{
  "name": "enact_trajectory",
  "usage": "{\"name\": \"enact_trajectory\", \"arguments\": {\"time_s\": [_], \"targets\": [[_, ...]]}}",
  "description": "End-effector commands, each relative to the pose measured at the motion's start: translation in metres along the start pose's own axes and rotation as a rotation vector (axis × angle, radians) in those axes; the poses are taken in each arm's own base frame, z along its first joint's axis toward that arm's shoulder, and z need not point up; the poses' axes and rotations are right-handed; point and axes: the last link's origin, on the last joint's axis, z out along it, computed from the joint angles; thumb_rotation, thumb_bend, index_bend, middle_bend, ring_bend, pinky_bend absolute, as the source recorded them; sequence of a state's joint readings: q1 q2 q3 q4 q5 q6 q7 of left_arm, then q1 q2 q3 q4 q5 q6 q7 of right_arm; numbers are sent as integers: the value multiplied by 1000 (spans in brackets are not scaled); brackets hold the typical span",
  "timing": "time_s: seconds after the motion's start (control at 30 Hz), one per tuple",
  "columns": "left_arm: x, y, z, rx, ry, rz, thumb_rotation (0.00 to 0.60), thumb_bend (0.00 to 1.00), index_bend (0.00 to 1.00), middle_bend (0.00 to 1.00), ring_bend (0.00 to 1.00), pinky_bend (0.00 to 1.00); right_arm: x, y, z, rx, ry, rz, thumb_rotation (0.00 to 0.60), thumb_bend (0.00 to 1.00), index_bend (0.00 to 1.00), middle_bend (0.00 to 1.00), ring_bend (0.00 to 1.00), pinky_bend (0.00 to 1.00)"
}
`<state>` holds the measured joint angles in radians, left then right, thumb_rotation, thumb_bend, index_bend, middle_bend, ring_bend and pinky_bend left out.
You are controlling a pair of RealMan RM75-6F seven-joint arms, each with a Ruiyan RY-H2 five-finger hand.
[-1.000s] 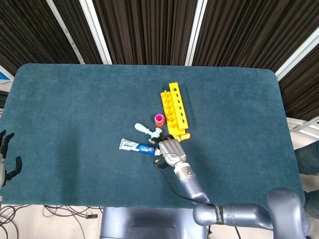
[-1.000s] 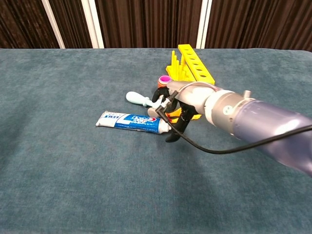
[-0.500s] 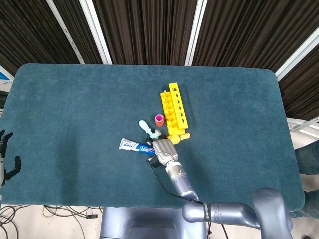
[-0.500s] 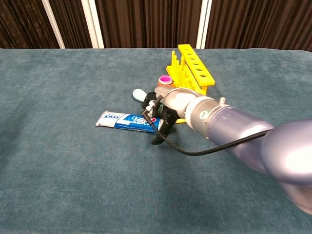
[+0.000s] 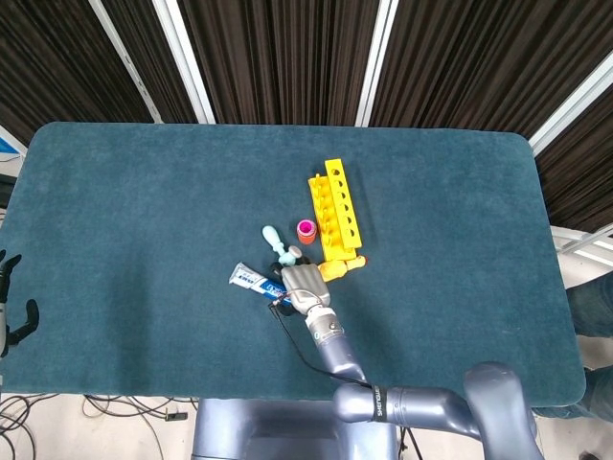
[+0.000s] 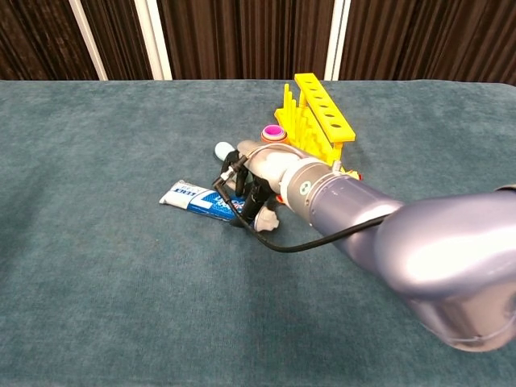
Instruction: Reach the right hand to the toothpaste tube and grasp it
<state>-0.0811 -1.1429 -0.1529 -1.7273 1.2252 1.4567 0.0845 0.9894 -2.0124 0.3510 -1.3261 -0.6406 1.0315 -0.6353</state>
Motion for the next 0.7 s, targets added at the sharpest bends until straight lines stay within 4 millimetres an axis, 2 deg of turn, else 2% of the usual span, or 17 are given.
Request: {"name": "enact_trajectory", "arguments": {"time_s": [0.03,0.4,0.6,0.7], "targets": [[0,0,0,3,1,-2,600,526,88,0,0,0,-3,0,0,-3,-3,2,600,335,286,390,563,192],[1,0,1,11,0,-10,600,531,88,0,0,0,-10,-6,0,-38,1,23,600,334,288,385,466,192],[1,0,1,18,-3,-15,600,532,88,0,0,0,-11,-8,2,-50,1,30,600,331,288,391,471,192],[2,-1,1,21,2,-19,600,532,88,0,0,0,-14,-5,2,-60,-10,6,600,332,292,424,504,192]]}}
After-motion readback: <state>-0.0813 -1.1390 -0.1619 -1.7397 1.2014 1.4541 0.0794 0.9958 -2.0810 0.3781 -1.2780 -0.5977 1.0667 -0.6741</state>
